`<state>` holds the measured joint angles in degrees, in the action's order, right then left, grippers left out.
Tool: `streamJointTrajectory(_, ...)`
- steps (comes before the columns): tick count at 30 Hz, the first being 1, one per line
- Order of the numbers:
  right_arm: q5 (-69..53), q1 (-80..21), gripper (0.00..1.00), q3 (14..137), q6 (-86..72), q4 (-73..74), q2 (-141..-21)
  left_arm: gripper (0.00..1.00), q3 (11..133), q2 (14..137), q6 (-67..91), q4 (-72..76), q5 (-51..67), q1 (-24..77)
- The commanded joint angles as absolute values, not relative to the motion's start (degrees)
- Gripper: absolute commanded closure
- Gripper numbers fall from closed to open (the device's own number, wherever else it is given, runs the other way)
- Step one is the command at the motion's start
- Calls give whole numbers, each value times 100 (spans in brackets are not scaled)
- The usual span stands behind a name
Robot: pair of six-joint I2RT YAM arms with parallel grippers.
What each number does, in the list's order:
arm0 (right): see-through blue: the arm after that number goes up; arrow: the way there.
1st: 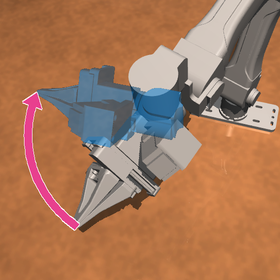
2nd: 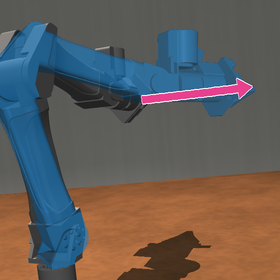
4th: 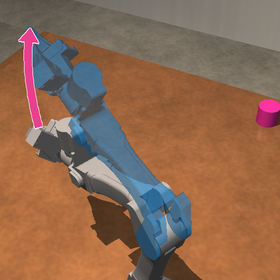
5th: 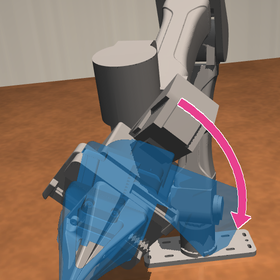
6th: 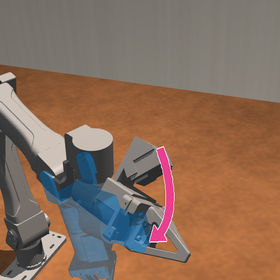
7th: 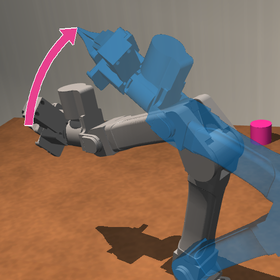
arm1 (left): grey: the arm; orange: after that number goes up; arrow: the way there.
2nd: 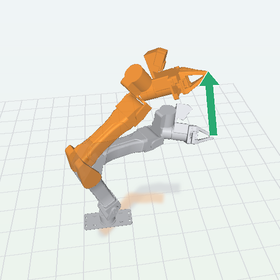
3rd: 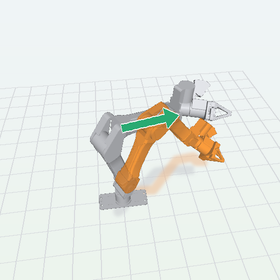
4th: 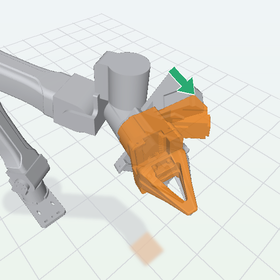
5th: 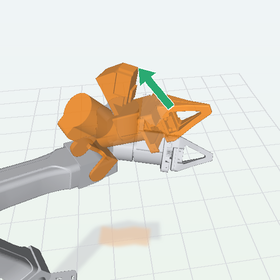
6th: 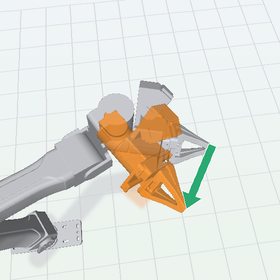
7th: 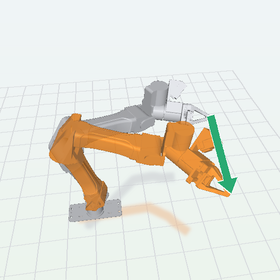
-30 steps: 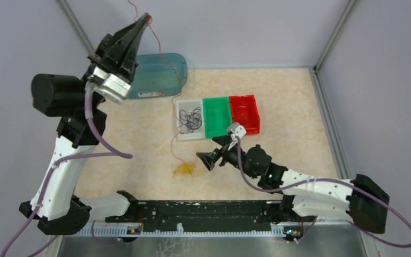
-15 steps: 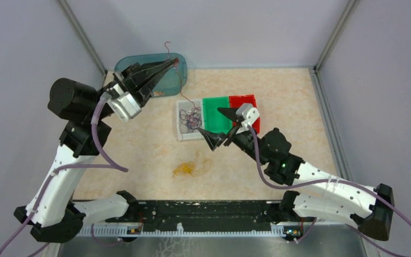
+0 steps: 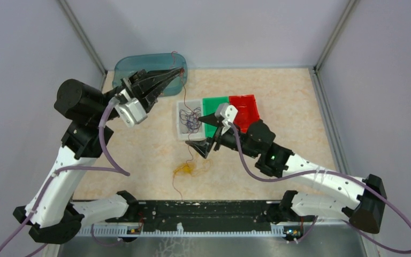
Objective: Untangle the cables
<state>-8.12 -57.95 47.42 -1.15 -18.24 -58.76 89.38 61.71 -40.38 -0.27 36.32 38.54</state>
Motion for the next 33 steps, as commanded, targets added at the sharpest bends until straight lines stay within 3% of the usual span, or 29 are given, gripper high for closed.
streamJointTrajectory(1, -797, -5750, 5, 5043, -475, -1959, -5625, 100, 8879, 6034, -4186, -61, 3737, 3902)
streamJointTrajectory(18, -1093, -4784, 6, 4952, -1206, -1518, -5190, 100, 8911, 6026, -4481, -70, 3726, 4076)
streamJointTrajectory(28, -3391, -4737, 8, 5237, -1896, -2078, -5837, 100, 8894, 6064, -4605, -67, 3622, 4147)
streamJointTrajectory(33, -3903, -4737, 11, 5248, -2325, -2514, -6168, 100, 8894, 6069, -4632, -70, 3584, 4192)
